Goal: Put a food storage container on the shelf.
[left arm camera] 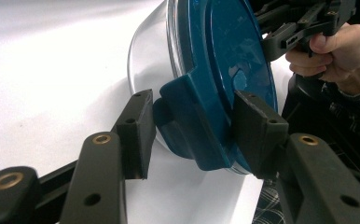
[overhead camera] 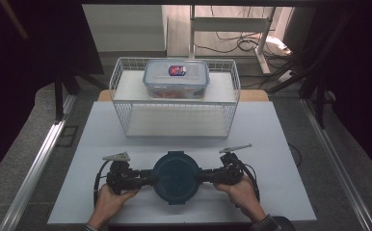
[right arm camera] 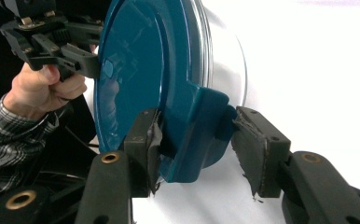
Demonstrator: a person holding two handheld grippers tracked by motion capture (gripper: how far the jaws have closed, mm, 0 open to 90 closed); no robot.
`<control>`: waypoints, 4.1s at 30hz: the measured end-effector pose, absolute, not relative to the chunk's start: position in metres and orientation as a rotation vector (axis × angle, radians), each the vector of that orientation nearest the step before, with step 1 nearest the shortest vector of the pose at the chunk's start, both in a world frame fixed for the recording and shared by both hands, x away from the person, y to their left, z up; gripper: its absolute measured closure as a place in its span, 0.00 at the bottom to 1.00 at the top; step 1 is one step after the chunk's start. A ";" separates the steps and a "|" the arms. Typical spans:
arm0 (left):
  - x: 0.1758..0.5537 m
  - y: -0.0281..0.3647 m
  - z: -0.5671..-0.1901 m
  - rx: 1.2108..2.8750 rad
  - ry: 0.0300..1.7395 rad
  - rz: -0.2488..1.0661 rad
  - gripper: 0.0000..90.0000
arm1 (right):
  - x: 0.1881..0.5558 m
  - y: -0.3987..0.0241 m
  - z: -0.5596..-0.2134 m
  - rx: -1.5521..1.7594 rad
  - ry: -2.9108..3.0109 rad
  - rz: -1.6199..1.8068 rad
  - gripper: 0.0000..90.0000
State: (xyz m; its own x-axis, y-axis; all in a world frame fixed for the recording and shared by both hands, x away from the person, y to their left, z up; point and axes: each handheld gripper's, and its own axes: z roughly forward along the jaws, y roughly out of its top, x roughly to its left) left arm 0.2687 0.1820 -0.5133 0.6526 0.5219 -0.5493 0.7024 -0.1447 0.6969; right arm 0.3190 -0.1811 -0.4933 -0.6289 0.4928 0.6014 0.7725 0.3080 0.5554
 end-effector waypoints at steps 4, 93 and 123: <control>0.266 0.184 -0.514 1.780 1.008 -0.226 0.58 | 0.317 -0.180 -0.490 -1.162 -2.265 -1.233 0.59; 0.391 0.190 -0.267 1.625 0.909 0.062 0.63 | 0.412 -0.166 -0.241 -1.174 -2.422 -1.739 0.63; 0.460 0.209 -0.257 1.567 0.945 0.058 0.62 | 0.487 -0.143 -0.223 -1.266 -2.345 -1.728 0.61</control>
